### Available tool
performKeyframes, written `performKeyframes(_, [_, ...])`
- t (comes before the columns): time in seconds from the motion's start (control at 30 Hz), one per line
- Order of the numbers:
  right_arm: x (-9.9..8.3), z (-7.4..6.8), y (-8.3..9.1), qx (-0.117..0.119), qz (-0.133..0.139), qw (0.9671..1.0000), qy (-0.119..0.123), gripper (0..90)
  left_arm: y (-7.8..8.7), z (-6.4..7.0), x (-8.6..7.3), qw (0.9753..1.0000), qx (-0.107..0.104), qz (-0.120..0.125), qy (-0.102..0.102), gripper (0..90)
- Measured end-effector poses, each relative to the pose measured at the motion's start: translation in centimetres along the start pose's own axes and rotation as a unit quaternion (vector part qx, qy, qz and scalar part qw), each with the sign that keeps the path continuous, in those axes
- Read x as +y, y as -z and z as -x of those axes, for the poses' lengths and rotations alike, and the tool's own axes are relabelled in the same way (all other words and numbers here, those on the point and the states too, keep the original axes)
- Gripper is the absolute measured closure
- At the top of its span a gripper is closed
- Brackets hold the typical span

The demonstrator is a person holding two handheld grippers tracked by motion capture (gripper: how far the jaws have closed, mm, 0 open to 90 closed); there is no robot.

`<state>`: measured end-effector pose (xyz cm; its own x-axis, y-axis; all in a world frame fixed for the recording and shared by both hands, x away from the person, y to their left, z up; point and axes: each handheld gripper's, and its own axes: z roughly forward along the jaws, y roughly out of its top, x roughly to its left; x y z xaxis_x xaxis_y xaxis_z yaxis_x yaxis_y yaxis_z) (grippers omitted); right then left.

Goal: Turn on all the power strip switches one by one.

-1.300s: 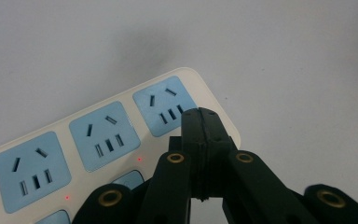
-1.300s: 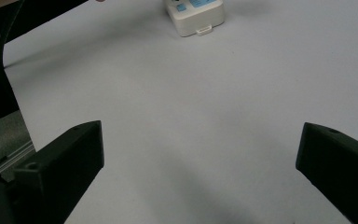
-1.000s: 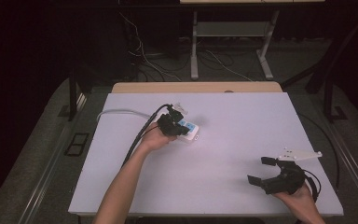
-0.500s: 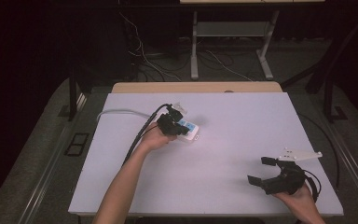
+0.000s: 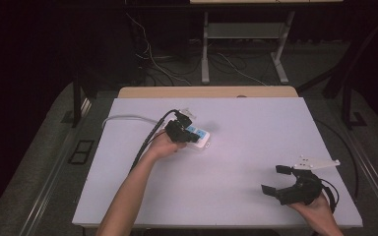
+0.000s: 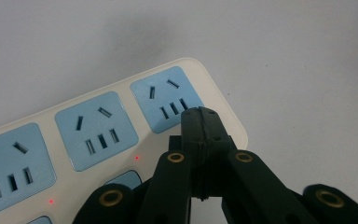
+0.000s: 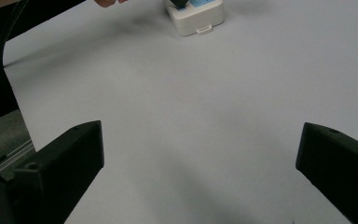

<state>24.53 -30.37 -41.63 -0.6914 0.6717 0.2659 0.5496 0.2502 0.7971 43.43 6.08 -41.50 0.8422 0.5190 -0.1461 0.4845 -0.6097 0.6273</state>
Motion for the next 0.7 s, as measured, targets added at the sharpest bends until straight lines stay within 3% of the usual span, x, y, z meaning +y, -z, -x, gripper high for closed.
performKeyframes(0.47, [0.01,0.03,0.09,0.000,0.003,1.0000,0.000,0.7,0.01,0.35,0.12,0.9999,0.013,-0.002,0.002,89.6])
performKeyframes(0.7, [0.02,0.10,0.09,0.000,0.003,1.0000,0.000,0.6,0.53,-0.29,-0.02,0.9998,0.015,0.005,0.013,89.5])
